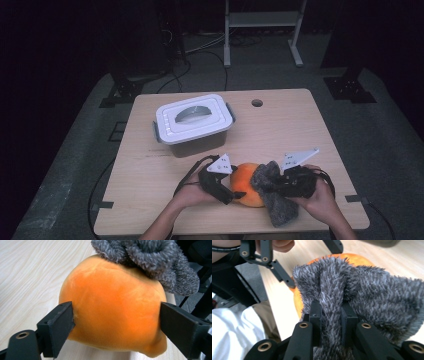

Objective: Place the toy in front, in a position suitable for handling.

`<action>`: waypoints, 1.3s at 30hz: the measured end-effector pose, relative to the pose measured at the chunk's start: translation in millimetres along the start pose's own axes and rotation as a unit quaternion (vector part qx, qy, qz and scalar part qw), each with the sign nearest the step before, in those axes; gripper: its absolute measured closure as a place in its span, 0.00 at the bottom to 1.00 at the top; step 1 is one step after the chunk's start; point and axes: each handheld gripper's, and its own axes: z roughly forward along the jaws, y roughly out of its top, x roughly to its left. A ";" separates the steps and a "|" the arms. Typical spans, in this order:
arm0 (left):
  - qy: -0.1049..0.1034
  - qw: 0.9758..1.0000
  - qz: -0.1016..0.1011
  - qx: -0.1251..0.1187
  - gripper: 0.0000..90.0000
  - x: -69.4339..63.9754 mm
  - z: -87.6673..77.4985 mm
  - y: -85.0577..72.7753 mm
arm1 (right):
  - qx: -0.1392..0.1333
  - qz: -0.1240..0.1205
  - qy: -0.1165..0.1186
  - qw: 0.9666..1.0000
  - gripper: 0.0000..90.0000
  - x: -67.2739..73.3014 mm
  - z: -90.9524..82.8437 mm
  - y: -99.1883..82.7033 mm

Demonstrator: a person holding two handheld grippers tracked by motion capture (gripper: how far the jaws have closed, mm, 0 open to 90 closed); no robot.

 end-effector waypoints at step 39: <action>-0.005 1.000 0.004 -0.003 0.17 4.6 2.2 -10.4 | -0.016 0.012 -0.006 1.000 0.82 -12.2 -2.5 -12.8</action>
